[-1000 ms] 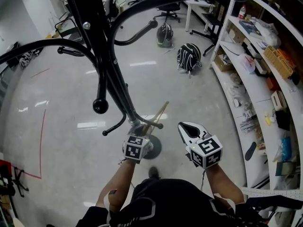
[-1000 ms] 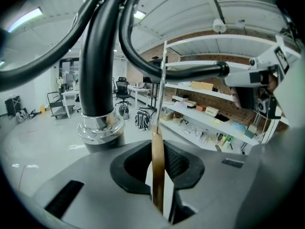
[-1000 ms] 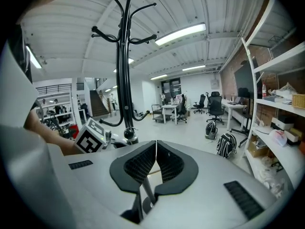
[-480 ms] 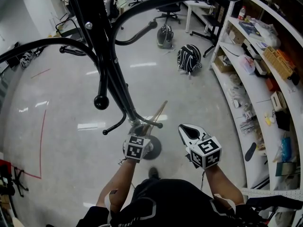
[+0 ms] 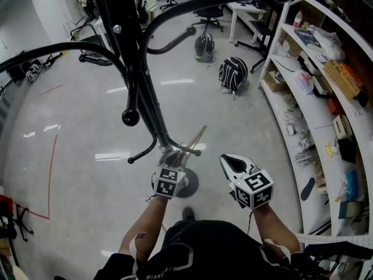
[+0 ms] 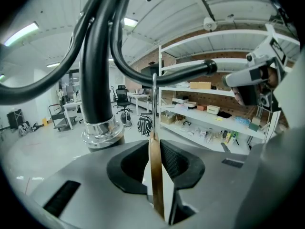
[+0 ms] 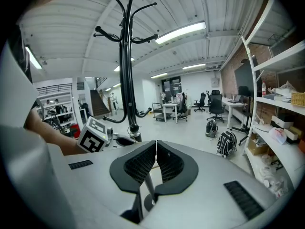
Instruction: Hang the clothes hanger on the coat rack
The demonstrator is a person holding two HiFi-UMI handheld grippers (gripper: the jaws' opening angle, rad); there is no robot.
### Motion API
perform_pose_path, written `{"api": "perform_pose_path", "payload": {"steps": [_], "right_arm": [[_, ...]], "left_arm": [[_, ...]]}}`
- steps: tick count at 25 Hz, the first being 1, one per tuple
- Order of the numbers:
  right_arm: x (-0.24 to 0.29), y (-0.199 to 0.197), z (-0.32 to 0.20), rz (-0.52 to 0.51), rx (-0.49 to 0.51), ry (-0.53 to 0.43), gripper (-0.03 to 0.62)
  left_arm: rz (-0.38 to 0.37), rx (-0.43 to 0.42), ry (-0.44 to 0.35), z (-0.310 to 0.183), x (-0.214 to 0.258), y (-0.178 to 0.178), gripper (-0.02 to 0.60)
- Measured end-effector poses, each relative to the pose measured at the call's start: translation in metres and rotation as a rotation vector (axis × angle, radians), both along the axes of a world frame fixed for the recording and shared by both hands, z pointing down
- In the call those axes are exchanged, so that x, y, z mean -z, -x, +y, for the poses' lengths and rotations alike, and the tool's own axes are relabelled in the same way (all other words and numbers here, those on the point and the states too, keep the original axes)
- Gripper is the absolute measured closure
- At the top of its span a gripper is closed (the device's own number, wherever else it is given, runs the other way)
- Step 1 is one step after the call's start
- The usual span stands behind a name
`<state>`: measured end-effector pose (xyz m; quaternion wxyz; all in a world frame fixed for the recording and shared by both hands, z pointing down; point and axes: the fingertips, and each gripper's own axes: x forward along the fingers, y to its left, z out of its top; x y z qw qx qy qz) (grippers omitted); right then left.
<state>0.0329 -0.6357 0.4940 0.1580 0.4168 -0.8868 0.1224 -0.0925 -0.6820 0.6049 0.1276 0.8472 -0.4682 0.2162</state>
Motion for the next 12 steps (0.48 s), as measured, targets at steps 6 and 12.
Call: {"api": "perform_pose_path", "payload": {"steps": [6,12], "right_arm": [[0.0,-0.001,0.005,0.002,0.003,0.001,0.585],[0.002,-0.005,0.012,0.005,0.01,-0.008,0.585]], "left_arm": [[-0.019,0.004,-0.017,0.002,0.003,0.003,0.528],[-0.04,0.008,-0.09,0.007,0.016,0.005,0.489]]}}
